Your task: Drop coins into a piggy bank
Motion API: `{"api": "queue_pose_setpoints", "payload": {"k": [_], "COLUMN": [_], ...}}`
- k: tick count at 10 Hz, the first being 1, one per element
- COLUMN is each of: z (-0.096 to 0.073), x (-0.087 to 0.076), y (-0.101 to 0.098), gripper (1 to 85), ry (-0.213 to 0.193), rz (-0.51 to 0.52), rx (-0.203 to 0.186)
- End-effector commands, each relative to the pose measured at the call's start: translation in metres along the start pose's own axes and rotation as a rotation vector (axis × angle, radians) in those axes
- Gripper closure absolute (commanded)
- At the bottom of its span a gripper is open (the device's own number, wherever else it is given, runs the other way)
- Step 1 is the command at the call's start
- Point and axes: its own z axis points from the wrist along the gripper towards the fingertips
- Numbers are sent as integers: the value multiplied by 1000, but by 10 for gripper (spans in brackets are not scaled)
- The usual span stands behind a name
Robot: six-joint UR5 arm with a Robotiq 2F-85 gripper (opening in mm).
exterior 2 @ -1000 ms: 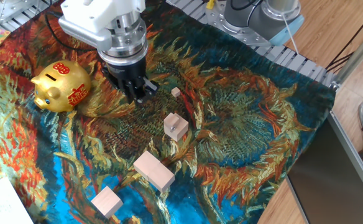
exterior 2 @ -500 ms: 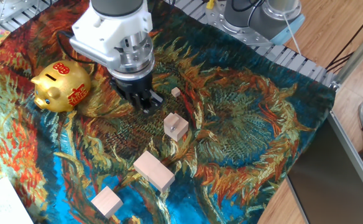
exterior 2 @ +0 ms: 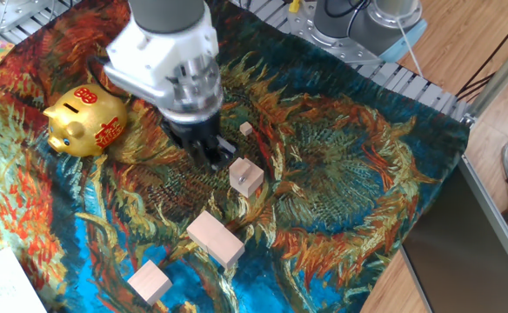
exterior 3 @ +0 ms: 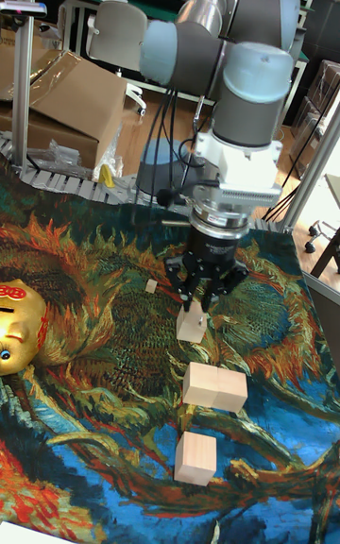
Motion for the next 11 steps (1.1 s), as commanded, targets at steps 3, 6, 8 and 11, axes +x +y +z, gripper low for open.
{"api": "queue_pose_setpoints", "payload": {"k": [3,6,8,11], "z": [3,8,15,11], "x": [-9,-6,-6,-5], "y": [6,18,27,19], "gripper": [543,547,547,543], "ry": [-11,-3,-15,-9], "rz": [51,91,111,72], "rx": [9,-14,-30,-13]}}
